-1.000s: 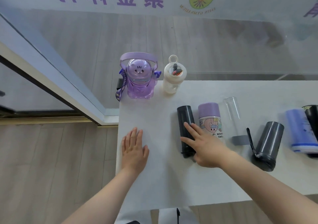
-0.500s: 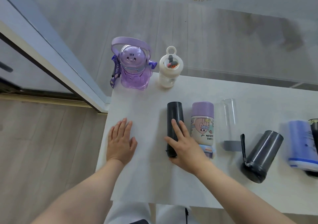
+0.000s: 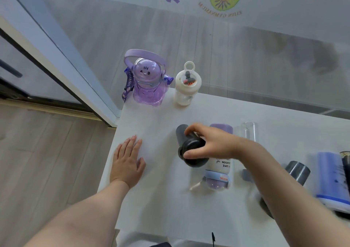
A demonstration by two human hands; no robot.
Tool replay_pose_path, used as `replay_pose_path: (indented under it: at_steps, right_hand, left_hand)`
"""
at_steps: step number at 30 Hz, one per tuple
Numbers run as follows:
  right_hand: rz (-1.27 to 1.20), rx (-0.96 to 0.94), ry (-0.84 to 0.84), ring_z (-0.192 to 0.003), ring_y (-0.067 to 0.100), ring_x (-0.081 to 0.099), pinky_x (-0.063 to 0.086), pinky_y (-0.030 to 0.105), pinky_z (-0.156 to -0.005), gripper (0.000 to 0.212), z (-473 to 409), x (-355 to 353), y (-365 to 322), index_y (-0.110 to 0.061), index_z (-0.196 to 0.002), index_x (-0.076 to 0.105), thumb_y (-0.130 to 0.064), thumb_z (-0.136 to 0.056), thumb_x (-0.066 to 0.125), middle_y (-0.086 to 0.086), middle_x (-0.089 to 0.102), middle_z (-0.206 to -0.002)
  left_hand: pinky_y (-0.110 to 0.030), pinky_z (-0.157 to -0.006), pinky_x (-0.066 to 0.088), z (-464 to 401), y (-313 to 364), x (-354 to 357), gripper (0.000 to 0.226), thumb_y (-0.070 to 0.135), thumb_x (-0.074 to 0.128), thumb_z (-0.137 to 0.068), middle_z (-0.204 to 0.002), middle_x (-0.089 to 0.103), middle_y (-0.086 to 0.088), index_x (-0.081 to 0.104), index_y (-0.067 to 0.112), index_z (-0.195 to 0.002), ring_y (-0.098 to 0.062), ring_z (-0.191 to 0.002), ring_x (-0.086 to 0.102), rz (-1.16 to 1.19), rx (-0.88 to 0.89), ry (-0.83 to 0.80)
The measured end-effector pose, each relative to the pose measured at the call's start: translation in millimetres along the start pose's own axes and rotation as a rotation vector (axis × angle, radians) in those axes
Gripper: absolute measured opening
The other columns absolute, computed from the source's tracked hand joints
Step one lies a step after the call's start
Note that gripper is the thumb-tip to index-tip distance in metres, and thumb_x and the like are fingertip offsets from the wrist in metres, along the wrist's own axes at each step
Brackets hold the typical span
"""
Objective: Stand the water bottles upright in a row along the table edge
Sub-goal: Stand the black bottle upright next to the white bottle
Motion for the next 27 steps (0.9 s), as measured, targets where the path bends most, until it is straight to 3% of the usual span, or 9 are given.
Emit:
replay_pose_path:
  at_steps: [2, 5, 10, 15, 18, 23, 27]
  right_hand:
    - [-0.01, -0.008, 0.04, -0.102, 0.001, 0.057, 0.045, 0.011, -0.086, 0.05, -5, -14, -2, -0.042, -0.121, 0.054, -0.052, -0.075, 0.071, -0.019, 0.061, -0.112]
    - [0.006, -0.063, 0.137, -0.112, 0.004, 0.051, 0.041, 0.025, -0.1, 0.049, -13, -30, -10, -0.039, -0.126, 0.054, -0.048, -0.08, 0.066, -0.014, 0.056, -0.123]
    - [0.05, -0.135, 0.422, -0.105, 0.008, 0.048, 0.041, 0.027, -0.088, 0.045, -7, -48, -24, -0.032, -0.123, 0.045, -0.04, -0.082, 0.06, -0.012, 0.05, -0.117]
    - [0.176, -0.186, 0.603, -0.122, 0.012, 0.042, 0.047, 0.036, -0.092, 0.055, -2, -44, -34, -0.029, -0.134, 0.045, -0.041, -0.081, 0.047, -0.01, 0.044, -0.135]
    - [0.22, -0.21, 0.638, -0.131, 0.019, 0.034, 0.044, 0.036, -0.096, 0.059, 0, -31, -39, -0.027, -0.14, 0.043, -0.039, -0.082, 0.047, -0.001, 0.037, -0.145]
    - [0.269, -0.261, 0.608, -0.133, 0.028, 0.033, 0.046, 0.041, -0.095, 0.076, -6, -5, -41, -0.032, -0.146, 0.032, -0.058, -0.079, 0.056, 0.006, 0.024, -0.154]
    - [0.19, -0.251, 0.667, -0.128, 0.025, 0.041, 0.049, 0.042, -0.095, 0.077, -3, -3, -34, -0.032, -0.148, 0.029, -0.046, -0.081, 0.064, 0.005, 0.033, -0.146]
  left_hand:
    - [-0.035, -0.119, 0.006, 0, 0, 0, 0.063, 0.038, 0.033, -0.086, -0.156, 0.031, -0.004, 0.035, 0.019, -0.146, -0.021, -0.144, 0.023, -0.008, 0.003, -0.006]
    - [-0.035, -0.119, 0.005, 0, -1, 1, 0.063, 0.038, 0.033, -0.087, -0.156, 0.03, -0.003, 0.034, 0.02, -0.146, -0.021, -0.144, 0.022, -0.015, 0.001, -0.013]
    - [-0.035, -0.119, 0.006, -1, -1, 0, 0.062, 0.038, 0.035, -0.086, -0.155, 0.032, -0.004, 0.036, 0.02, -0.145, -0.02, -0.144, 0.021, -0.018, -0.003, -0.019]
    - [-0.036, -0.119, 0.008, -1, -2, 0, 0.063, 0.038, 0.035, -0.085, -0.155, 0.033, -0.004, 0.036, 0.02, -0.145, -0.02, -0.143, 0.022, -0.012, 0.001, -0.02]
    - [-0.037, -0.119, 0.009, -1, -2, 0, 0.063, 0.038, 0.035, -0.085, -0.155, 0.033, -0.004, 0.037, 0.019, -0.145, -0.02, -0.143, 0.022, -0.013, 0.003, -0.021]
    - [-0.036, -0.118, 0.007, -1, -1, 0, 0.063, 0.038, 0.036, -0.085, -0.155, 0.034, -0.005, 0.038, 0.019, -0.145, -0.021, -0.143, 0.022, -0.013, 0.012, -0.022]
    - [-0.035, -0.119, 0.005, -1, -1, -1, 0.063, 0.038, 0.035, -0.085, -0.155, 0.033, -0.005, 0.037, 0.019, -0.145, -0.021, -0.143, 0.022, -0.011, 0.008, -0.021]
Point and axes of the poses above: each hand's wrist, its own z-axis away from the middle knuckle, its own x-axis out of the palm, y = z × x, the point moved 9 cm from there along -z, towards the middle knuckle
